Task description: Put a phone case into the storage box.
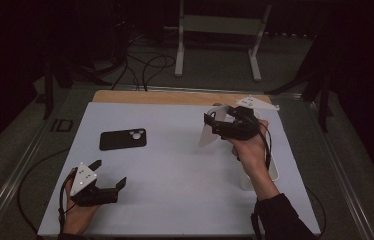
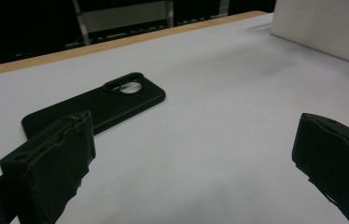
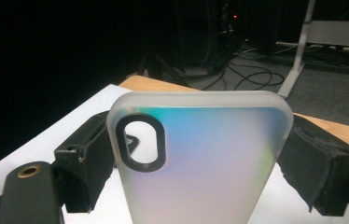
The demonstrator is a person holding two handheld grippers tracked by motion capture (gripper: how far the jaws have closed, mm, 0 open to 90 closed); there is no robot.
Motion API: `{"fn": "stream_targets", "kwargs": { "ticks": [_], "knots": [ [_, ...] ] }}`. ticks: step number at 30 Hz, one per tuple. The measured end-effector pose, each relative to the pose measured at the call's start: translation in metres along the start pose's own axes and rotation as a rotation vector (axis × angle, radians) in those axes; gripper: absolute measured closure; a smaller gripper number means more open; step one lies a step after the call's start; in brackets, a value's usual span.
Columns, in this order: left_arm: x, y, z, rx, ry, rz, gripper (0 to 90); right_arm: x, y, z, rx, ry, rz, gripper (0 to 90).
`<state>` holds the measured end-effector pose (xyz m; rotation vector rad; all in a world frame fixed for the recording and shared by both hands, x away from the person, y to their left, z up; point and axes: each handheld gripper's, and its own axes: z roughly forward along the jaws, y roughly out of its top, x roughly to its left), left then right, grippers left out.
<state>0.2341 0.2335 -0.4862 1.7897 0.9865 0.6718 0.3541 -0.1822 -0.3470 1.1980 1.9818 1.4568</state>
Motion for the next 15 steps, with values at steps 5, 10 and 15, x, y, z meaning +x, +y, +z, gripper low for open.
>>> {"fn": "stream_targets", "kwargs": {
  "ticks": [5,10,15],
  "knots": [
    [0.000,-0.004,0.003,0.020,0.017,0.012,0.1,-0.009,0.004,0.002,0.002,-0.023,0.011,16.9],
    [0.000,-0.005,0.002,0.015,0.025,0.009,0.1,-0.017,0.008,0.002,-0.005,-0.049,0.018,16.9],
    [0.002,-0.005,0.000,0.000,0.036,-0.006,0.1,-0.026,0.012,0.006,0.006,-0.076,0.030,16.9]
  ]
}}
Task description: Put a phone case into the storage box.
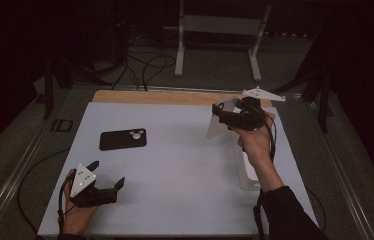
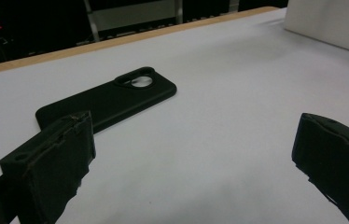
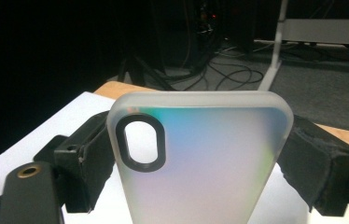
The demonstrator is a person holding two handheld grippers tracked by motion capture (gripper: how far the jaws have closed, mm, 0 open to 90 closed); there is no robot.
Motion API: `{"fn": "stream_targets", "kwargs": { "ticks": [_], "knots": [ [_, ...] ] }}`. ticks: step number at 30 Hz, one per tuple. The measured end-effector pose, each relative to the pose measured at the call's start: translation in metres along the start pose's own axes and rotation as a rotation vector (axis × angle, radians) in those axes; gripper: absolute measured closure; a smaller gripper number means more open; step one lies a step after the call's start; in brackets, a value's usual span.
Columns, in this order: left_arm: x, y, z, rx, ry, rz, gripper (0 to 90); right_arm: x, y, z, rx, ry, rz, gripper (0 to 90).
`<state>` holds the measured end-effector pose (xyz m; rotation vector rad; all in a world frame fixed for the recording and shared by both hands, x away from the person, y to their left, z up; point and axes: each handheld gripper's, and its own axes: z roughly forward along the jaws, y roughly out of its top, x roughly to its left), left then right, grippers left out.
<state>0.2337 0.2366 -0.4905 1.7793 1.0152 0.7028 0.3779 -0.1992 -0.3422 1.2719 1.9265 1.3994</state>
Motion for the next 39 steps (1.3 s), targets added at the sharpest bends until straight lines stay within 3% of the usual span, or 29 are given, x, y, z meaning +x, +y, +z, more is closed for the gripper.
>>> {"fn": "stream_targets", "kwargs": {
  "ticks": [11,22,30,39],
  "knots": [
    [0.001,0.000,-0.001,-0.007,0.007,-0.010,0.1,-0.014,0.009,0.011,0.009,-0.044,-0.006,16.9],
    [0.001,0.000,-0.001,-0.008,0.005,-0.014,0.0,-0.034,0.020,0.018,-0.004,-0.094,0.042,16.9],
    [0.000,0.000,-0.001,-0.005,0.005,-0.014,0.1,-0.046,0.026,0.023,0.003,-0.158,0.029,16.9],
    [0.001,0.000,-0.002,-0.010,0.007,-0.021,0.1,-0.064,0.027,0.028,0.021,-0.220,0.048,16.9]
  ]
}}
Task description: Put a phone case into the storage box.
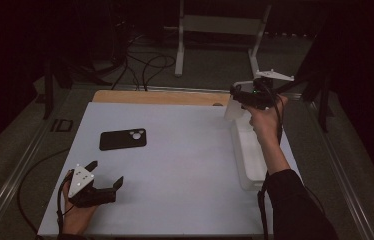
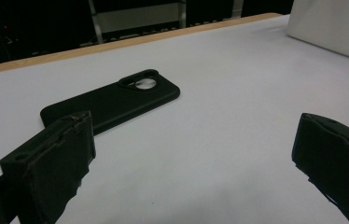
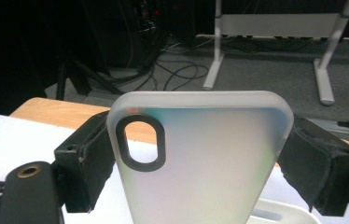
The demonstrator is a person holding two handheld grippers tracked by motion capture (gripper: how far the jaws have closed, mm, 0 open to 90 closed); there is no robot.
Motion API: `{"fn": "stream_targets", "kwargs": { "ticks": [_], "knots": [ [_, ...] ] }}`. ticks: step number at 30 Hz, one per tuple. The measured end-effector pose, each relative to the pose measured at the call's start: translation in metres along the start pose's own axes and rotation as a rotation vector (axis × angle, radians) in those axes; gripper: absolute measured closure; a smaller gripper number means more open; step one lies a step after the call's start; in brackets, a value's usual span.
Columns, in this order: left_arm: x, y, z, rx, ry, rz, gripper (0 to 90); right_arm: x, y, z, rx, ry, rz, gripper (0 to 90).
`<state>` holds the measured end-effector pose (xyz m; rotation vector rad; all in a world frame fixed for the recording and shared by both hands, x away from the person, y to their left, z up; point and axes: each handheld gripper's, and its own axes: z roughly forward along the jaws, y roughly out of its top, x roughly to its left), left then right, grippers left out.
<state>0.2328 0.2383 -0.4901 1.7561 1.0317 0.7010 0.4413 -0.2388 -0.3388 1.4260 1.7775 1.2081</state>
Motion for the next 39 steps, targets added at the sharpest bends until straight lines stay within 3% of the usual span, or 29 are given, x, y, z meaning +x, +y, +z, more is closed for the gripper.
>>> {"fn": "stream_targets", "kwargs": {
  "ticks": [6,16,26,39],
  "knots": [
    [0.000,0.000,0.000,-0.001,-0.001,-0.005,0.1,-0.011,0.000,0.004,0.010,-0.036,0.021,16.9],
    [0.001,0.000,0.000,-0.005,0.000,-0.011,0.1,-0.023,-0.004,0.010,0.035,-0.096,0.000,16.9],
    [0.002,0.000,-0.002,-0.015,0.009,-0.017,0.1,-0.036,-0.013,0.015,0.062,-0.140,0.017,16.8],
    [0.002,0.000,-0.002,-0.015,0.011,-0.017,0.1,-0.037,-0.018,0.021,0.087,-0.152,0.014,16.8]
  ]
}}
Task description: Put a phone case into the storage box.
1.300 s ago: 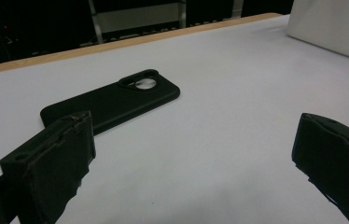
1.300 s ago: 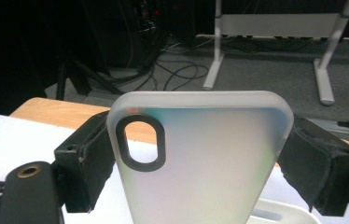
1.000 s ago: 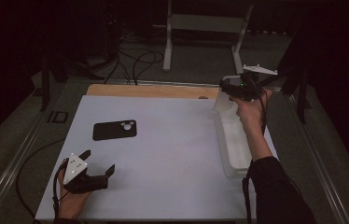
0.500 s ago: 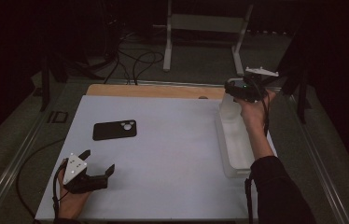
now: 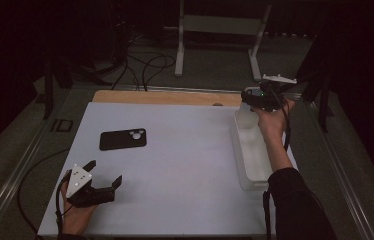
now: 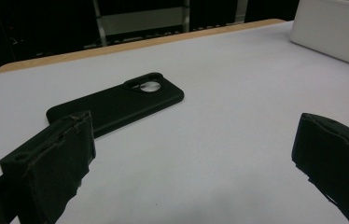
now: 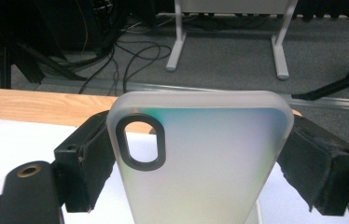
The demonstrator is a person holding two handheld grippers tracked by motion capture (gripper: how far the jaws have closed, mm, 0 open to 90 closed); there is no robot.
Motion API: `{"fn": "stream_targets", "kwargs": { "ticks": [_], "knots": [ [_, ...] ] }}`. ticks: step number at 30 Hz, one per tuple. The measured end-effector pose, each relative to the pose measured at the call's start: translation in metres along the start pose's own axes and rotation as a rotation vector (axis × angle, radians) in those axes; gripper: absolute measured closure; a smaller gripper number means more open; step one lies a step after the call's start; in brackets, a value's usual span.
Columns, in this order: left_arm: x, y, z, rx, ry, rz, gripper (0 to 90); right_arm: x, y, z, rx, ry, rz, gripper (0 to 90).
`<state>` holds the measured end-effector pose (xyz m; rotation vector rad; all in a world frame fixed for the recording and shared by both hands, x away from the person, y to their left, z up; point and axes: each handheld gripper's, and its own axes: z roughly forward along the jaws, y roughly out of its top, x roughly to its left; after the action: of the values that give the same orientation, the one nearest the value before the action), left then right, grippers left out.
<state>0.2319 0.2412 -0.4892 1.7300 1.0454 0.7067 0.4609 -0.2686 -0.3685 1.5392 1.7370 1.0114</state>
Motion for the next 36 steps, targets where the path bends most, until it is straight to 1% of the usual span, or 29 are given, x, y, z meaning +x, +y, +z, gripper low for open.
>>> {"fn": "stream_targets", "kwargs": {
  "ticks": [6,9,11,18,22,23,25,27,30,32,34,36],
  "knots": [
    [0.000,0.000,0.000,0.000,0.000,0.001,0.1,0.000,-0.006,0.006,0.023,-0.007,-0.002,16.8],
    [0.000,0.000,0.000,-0.001,0.000,0.001,0.1,0.002,-0.010,0.011,0.041,-0.015,-0.024,16.8],
    [0.000,0.000,0.000,-0.001,-0.001,0.000,0.1,0.002,-0.012,0.013,0.048,-0.018,-0.027,16.8],
    [-0.001,0.000,0.001,0.000,-0.004,-0.001,0.1,0.003,-0.020,0.021,0.077,-0.024,-0.028,16.8],
    [0.000,0.000,0.000,0.000,-0.002,-0.001,0.1,0.003,-0.025,0.028,0.107,-0.027,-0.027,16.8],
    [0.000,0.000,0.000,-0.001,-0.002,-0.002,0.1,0.003,-0.026,0.030,0.112,-0.027,-0.024,16.8],
    [0.000,0.000,0.000,-0.001,-0.002,-0.001,0.1,0.000,-0.030,0.032,0.105,-0.025,-0.004,16.8],
    [0.000,0.000,0.000,-0.001,-0.002,-0.002,0.1,-0.005,-0.037,0.037,0.130,-0.034,0.015,16.8],
    [-0.001,0.000,0.001,-0.001,-0.002,-0.001,0.1,-0.006,-0.044,0.040,0.146,-0.042,-0.011,16.8],
    [-0.001,0.000,0.001,0.002,-0.002,0.002,0.1,-0.007,-0.045,0.041,0.147,-0.041,-0.006,16.8],
    [-0.001,0.000,0.001,0.005,-0.003,0.006,0.1,-0.011,-0.047,0.044,0.142,-0.045,0.026,16.7],
    [-0.001,0.000,0.001,0.004,-0.002,0.003,0.1,-0.011,-0.046,0.045,0.141,-0.047,0.027,16.7]
  ]
}}
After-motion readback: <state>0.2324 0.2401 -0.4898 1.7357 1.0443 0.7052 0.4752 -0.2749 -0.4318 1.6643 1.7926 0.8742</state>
